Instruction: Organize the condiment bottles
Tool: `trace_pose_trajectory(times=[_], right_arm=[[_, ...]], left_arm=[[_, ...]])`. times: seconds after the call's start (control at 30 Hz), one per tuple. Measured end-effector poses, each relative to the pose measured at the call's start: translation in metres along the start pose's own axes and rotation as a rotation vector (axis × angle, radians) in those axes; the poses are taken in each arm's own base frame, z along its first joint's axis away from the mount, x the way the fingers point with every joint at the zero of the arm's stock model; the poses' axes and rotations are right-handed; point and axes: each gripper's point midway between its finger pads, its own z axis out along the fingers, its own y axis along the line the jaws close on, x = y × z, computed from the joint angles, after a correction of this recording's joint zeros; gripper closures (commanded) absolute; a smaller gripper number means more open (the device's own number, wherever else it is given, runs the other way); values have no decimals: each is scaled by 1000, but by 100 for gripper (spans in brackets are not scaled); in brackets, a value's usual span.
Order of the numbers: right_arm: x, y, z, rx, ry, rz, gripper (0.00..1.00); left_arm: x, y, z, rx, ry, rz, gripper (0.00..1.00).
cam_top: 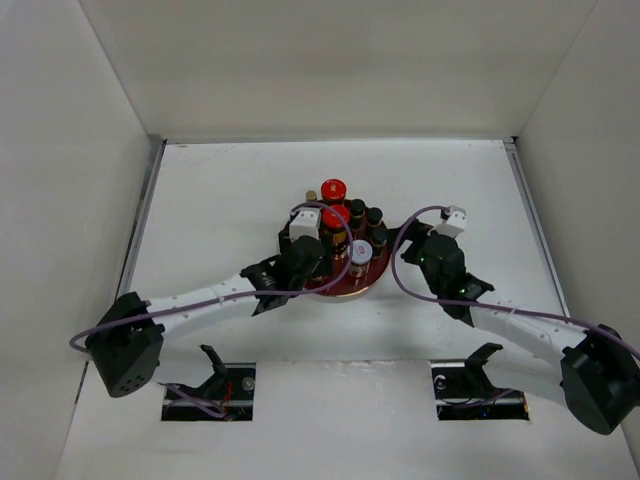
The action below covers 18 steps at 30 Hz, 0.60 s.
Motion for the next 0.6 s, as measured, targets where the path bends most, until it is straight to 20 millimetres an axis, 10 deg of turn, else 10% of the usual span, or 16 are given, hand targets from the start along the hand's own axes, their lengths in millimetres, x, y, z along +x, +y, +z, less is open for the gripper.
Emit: trace_pose_trajectory(times=[0.3,0.6], right_arm=[[1,2,-1,-9,0,-6,12],[0,3,-1,-9,0,-6,12]], left_arm=[[17,-18,35,42,23,20,64],[4,-23,34,59,-22,17,0]])
